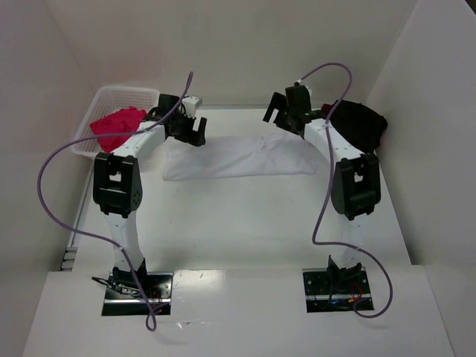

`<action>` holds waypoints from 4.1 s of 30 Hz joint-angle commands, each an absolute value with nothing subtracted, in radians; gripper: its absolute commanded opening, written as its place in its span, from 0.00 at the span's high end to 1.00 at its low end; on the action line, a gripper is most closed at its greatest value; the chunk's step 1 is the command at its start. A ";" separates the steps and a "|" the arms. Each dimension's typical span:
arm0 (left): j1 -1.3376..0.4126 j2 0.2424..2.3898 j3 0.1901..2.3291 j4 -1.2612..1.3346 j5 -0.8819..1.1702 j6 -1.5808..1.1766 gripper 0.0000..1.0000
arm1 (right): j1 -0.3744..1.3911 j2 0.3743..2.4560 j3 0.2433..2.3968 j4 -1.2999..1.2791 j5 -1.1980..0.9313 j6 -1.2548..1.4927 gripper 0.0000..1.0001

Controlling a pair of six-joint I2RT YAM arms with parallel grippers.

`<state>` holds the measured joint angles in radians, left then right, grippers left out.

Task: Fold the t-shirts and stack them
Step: Fold the other side of the tshirt into a rectangle, then rotate the tshirt 90 degrees, then grab the bottom of the folded rectangular tshirt with both arms

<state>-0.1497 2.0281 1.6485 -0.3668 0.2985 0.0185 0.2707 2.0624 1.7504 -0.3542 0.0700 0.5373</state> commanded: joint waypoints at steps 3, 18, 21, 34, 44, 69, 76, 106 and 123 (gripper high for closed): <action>-0.164 2.154 1.703 -0.460 0.181 0.290 0.01 | 0.242 1.797 1.550 -0.279 0.103 0.565 0.00; -0.198 2.215 1.658 -0.558 0.002 0.192 0.01 | 0.242 1.640 1.247 -0.272 0.103 0.640 0.00; -0.219 2.215 1.635 -0.617 -0.009 0.109 0.01 | 0.242 1.651 1.238 -0.281 0.103 0.640 0.00; -0.324 1.967 1.307 -0.624 0.155 -0.158 0.01 | 0.242 1.835 1.305 -0.299 0.084 0.600 0.00; -0.480 1.819 1.151 -0.624 0.275 -0.311 0.01 | 0.242 2.000 1.376 -0.279 0.084 0.548 0.00; -0.825 1.821 1.100 -0.460 0.423 -0.560 0.01 | 0.411 2.374 1.853 -0.316 -0.011 0.565 0.00; -0.836 1.799 1.054 -0.413 0.419 -0.589 0.01 | 0.420 2.480 2.061 -0.379 0.012 0.525 0.00; -0.759 1.131 0.836 -0.518 0.025 -0.916 0.01 | 0.631 1.234 0.783 -0.370 -0.011 0.903 0.05; -0.719 1.207 0.640 -0.419 0.270 -0.950 0.09 | 0.925 1.088 0.473 -0.430 -0.023 1.229 0.23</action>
<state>-0.7219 1.2087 0.6640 -0.4679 0.2157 -0.9173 0.9184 1.0893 0.4862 -0.4377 -0.0517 1.1809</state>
